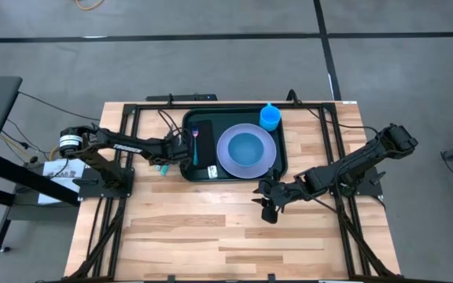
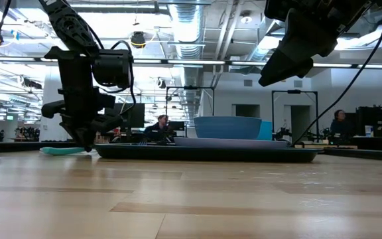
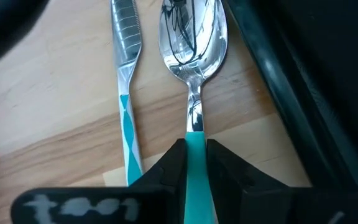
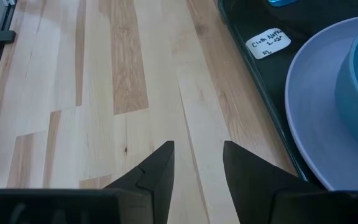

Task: Set up tray
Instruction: Put the light blue spoon on the black napkin to the right of the blue fork

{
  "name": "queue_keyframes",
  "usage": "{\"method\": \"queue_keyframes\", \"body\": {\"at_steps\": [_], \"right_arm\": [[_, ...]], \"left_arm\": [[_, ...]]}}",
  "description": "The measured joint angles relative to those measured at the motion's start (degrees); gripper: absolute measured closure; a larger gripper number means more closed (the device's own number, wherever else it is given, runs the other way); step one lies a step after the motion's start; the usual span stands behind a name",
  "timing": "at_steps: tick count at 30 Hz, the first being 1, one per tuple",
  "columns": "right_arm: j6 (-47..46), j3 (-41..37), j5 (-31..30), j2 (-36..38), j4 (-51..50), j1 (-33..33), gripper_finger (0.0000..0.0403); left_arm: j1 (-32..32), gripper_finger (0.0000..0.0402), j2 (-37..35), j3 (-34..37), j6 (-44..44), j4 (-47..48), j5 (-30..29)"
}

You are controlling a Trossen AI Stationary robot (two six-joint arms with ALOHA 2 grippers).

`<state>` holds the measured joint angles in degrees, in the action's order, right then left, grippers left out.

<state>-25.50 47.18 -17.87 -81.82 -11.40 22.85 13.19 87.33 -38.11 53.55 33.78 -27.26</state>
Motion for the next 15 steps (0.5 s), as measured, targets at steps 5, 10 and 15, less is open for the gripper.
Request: {"method": "queue_keyframes", "body": {"at_steps": [5,10,15], "right_arm": [[0.0,0.0,0.0,0.0,0.0,0.0,0.0274],[0.0,0.0,0.0,0.0,0.0,0.0,0.0274],[0.0,0.0,0.0,0.0,0.0,0.0,0.0274]], "left_arm": [[0.0,0.0368,0.0,0.0,0.7,0.0,-0.1],[0.0,0.0366,0.0,0.0,3.2,0.0,-1.8],[0.0,0.0367,0.0,0.0,4.1,-0.3,-2.9]]}}
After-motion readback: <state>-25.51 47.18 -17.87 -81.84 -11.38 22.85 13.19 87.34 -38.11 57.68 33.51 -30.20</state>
